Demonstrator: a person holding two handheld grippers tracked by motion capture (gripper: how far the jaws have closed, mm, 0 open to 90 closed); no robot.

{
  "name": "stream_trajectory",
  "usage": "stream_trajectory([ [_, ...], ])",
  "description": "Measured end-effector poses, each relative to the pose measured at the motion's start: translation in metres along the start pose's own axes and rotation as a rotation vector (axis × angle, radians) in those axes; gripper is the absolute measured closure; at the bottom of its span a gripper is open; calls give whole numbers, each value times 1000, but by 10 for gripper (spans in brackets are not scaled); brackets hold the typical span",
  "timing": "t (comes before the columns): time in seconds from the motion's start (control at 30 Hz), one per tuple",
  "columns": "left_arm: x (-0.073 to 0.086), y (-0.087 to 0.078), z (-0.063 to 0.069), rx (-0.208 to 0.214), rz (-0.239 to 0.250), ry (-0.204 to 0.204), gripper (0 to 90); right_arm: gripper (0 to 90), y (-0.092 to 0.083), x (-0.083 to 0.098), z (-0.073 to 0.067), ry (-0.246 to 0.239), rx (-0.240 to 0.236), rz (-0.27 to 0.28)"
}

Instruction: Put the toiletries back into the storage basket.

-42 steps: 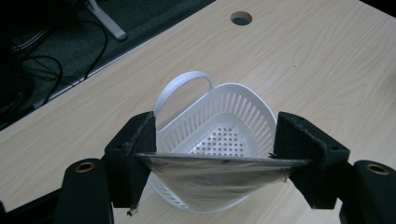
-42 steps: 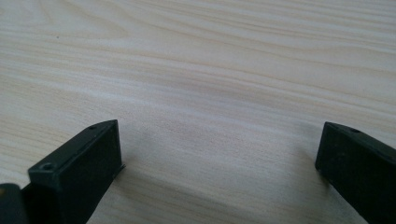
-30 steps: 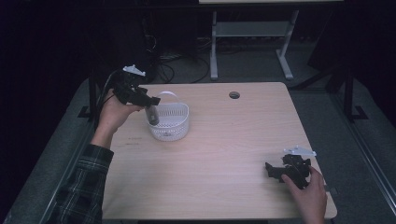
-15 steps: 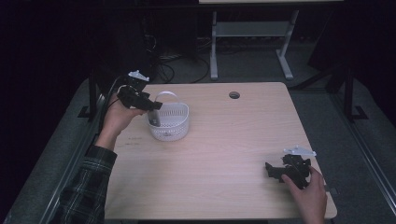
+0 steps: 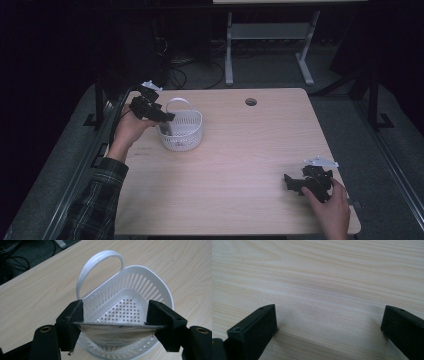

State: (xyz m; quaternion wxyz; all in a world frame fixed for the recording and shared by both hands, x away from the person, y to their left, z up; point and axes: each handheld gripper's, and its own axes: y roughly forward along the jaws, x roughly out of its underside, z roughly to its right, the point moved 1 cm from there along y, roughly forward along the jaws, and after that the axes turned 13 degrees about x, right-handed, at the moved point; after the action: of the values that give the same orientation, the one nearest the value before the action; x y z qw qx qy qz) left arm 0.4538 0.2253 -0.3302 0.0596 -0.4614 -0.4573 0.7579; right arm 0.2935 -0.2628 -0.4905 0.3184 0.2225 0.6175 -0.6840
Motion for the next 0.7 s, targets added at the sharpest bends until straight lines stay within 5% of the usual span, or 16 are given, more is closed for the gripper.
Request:
stream_trajectory([
  [0.7,11,21,-7,-6,-31,-12,295,0,0,0,0,-1,0,0],
])
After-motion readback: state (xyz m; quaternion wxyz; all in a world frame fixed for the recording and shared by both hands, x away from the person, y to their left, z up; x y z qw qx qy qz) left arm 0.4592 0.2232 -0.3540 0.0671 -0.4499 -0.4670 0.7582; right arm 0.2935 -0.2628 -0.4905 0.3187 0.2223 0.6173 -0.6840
